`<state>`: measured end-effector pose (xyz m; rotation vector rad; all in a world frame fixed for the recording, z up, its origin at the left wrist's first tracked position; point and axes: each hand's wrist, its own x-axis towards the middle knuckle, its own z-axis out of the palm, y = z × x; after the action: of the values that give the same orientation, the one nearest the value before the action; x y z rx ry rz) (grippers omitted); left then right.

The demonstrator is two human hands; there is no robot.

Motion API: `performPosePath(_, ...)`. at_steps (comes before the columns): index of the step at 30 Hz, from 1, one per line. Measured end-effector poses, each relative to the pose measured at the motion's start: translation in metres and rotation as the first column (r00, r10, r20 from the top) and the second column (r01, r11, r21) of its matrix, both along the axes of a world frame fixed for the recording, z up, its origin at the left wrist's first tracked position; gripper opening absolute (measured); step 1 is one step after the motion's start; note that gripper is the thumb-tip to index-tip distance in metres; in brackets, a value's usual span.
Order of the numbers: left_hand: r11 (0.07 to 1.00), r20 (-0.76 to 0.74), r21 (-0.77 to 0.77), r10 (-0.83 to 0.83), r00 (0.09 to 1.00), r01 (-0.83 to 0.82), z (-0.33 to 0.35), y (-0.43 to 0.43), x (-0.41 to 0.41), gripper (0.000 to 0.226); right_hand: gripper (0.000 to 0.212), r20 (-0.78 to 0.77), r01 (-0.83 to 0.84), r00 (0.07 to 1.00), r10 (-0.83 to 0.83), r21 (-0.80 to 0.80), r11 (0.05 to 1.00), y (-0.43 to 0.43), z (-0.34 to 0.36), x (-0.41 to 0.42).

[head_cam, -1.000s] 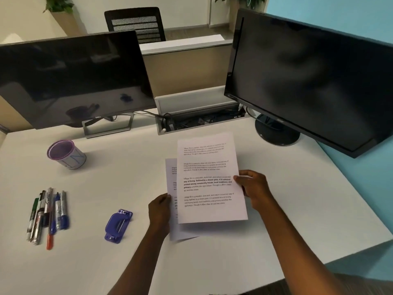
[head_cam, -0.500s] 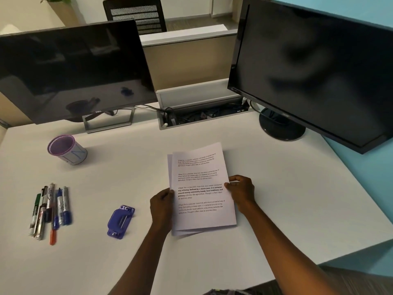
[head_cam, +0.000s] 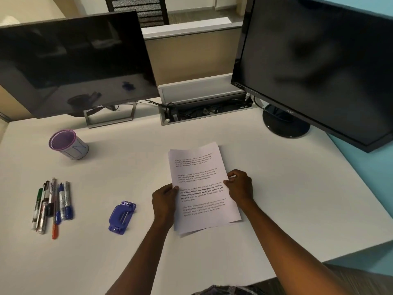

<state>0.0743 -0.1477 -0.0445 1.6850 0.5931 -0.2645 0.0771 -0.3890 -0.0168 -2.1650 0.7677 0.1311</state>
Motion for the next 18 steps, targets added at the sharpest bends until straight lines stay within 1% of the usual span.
performPosePath(4, 1.0, -0.005, -0.009, 0.005, 1.0, -0.005, 0.001, -0.001, 0.0, 0.036, 0.018, 0.001, -0.006, 1.0, 0.006, -0.011, 1.0, 0.003, -0.003, -0.002)
performPosePath(8, 1.0, -0.008, -0.008, 0.024, 1.0, -0.025, 0.003, -0.001, 0.001, 0.03, 0.021, -0.01, -0.034, 0.999, 0.033, -0.066, 0.997, 0.004, -0.003, -0.006)
performPosePath(10, 0.999, -0.009, -0.038, 0.035, 0.999, -0.035, 0.005, 0.0, 0.002, 0.028, 0.023, -0.016, -0.065, 0.998, 0.064, -0.109, 0.992, 0.001, -0.003, -0.007)
performPosePath(12, 0.995, -0.004, -0.095, 0.033, 0.999, -0.034, 0.007, 0.001, 0.002, 0.024, 0.03, 0.011, -0.08, 0.997, 0.082, -0.106, 0.991, -0.004, -0.005, -0.007)
performPosePath(14, 0.987, 0.015, -0.16, 0.017, 1.0, -0.015, 0.011, 0.003, 0.002, 0.018, 0.04, 0.064, -0.06, 0.996, 0.061, -0.018, 0.998, -0.009, -0.005, -0.003)
performPosePath(16, 0.975, 0.039, -0.223, -0.001, 0.999, 0.01, 0.017, 0.005, 0.002, 0.014, 0.053, 0.094, -0.007, 0.996, -0.006, 0.138, 0.99, -0.015, -0.002, 0.002)
performPosePath(18, 0.962, 0.073, -0.268, -0.025, 0.997, 0.044, 0.023, 0.006, 0.003, 0.01, 0.065, 0.084, 0.039, 0.994, -0.067, 0.297, 0.954, -0.022, 0.003, 0.007)
